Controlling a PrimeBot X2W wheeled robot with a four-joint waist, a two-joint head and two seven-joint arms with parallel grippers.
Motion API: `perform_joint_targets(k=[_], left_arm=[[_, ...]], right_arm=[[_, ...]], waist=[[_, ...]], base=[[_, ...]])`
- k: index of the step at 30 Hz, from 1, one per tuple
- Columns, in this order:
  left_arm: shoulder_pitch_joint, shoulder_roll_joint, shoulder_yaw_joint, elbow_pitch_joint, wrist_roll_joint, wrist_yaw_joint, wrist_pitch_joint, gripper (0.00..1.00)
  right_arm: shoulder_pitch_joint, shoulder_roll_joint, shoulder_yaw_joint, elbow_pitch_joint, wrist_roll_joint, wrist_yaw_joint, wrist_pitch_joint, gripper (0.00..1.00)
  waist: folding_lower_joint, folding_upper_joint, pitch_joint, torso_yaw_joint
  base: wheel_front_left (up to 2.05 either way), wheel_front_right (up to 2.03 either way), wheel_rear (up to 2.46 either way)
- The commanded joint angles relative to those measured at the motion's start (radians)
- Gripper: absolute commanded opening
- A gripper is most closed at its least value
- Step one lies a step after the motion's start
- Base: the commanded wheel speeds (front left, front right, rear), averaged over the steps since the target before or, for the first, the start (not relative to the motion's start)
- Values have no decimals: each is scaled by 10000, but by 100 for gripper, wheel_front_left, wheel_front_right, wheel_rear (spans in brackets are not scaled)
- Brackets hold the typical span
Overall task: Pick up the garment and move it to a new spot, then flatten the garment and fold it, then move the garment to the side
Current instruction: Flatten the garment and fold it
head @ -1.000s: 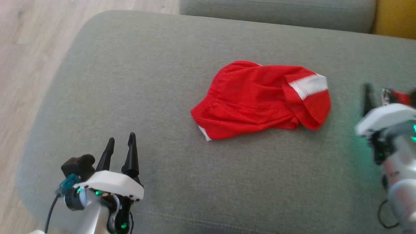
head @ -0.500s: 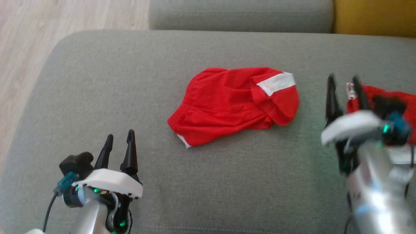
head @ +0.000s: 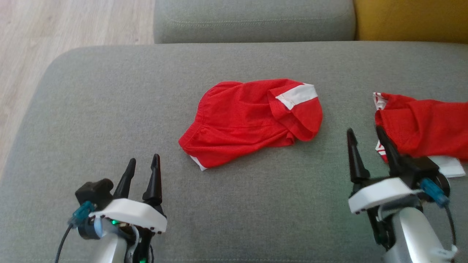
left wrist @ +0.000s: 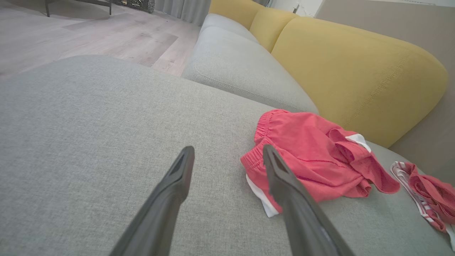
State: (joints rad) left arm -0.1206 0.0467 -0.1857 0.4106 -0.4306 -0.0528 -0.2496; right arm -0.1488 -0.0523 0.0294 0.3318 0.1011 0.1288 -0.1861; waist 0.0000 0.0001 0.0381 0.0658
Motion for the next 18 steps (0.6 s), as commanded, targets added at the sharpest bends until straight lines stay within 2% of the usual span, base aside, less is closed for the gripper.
perform_joint_targets(k=[1,5,8,12,18], left_arm=[[-334,38,204,-374,49,-25,-122,100],[-448,37,1,-401,-12,-41,-122,100],[-575,37,-142,-370,-58,-49,-122,100],[-705,37,-275,-325,-122,-53,-122,100],[-964,36,-352,-228,-204,-62,-122,100]], right_arm=[[-379,17,429,-619,-208,19,155,100],[-709,18,963,-940,-475,19,629,100],[-1207,19,1337,-744,-869,19,1047,100],[-1783,19,1529,-186,-1263,19,1330,100],[-2847,19,1301,1408,-2059,19,1580,100]], waist=[[0,-1,88,73],[0,-1,353,276],[0,-1,614,488],[0,-1,862,748],[0,-1,1232,1265]], base=[[0,0,0],[0,0,0],[0,0,0],[0,0,0],[0,0,0]])
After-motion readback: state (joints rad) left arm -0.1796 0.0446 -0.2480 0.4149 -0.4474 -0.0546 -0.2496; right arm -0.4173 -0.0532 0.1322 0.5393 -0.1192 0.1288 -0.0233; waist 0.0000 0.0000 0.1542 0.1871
